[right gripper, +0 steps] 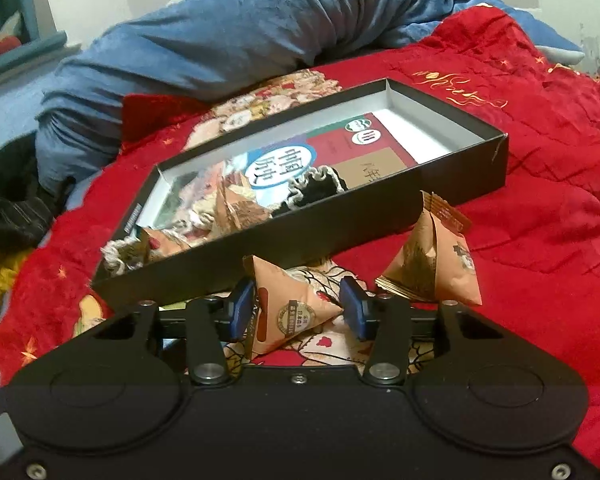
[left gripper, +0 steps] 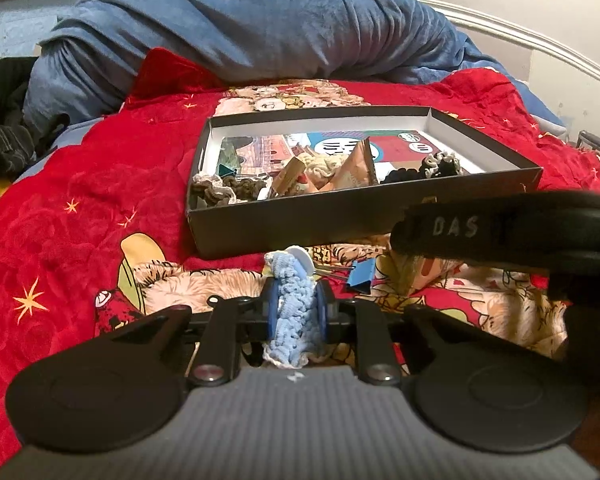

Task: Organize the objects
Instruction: 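Grasp blue knitted ring with left tool while right tool grasps tan packet, then carry blue ring in left tool and packet in right tool over box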

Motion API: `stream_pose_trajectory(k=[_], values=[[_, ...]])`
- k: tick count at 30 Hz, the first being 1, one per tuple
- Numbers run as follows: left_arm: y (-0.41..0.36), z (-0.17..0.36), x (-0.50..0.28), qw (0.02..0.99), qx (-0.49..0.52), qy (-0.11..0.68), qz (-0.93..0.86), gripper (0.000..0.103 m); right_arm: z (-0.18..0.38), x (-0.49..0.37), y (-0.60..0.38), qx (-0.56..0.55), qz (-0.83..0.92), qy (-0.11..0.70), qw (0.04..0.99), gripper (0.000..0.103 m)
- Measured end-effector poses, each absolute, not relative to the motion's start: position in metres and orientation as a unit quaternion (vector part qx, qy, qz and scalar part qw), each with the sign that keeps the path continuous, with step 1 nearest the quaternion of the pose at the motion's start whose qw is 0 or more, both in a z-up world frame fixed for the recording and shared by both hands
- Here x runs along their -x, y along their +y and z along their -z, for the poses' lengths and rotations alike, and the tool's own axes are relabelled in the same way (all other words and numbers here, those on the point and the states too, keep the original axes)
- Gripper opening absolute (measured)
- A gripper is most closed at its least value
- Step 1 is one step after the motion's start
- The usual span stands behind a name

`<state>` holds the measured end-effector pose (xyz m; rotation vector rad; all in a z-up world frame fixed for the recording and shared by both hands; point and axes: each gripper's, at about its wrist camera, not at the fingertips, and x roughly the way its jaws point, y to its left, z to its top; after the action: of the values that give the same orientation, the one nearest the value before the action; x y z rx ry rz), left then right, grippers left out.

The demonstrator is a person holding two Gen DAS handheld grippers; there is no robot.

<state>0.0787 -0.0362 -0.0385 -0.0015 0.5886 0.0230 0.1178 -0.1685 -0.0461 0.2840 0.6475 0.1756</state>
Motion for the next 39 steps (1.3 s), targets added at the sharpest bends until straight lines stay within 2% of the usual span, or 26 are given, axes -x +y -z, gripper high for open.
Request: stream_pose_trajectory(k=[19,39], values=[[-0.032,0.032,-0.073,0.961,0.017,0.276,-0.015,0.025,0.033,-0.093,-0.17,-0.178,-0.104,0.298,0.932,0.043],[-0.027,-0.003,-0.06,0.973,0.039,0.228,-0.02,0.024,-0.018,-0.09,-0.192,-0.184,-0.108,0.267,0.94,0.043]])
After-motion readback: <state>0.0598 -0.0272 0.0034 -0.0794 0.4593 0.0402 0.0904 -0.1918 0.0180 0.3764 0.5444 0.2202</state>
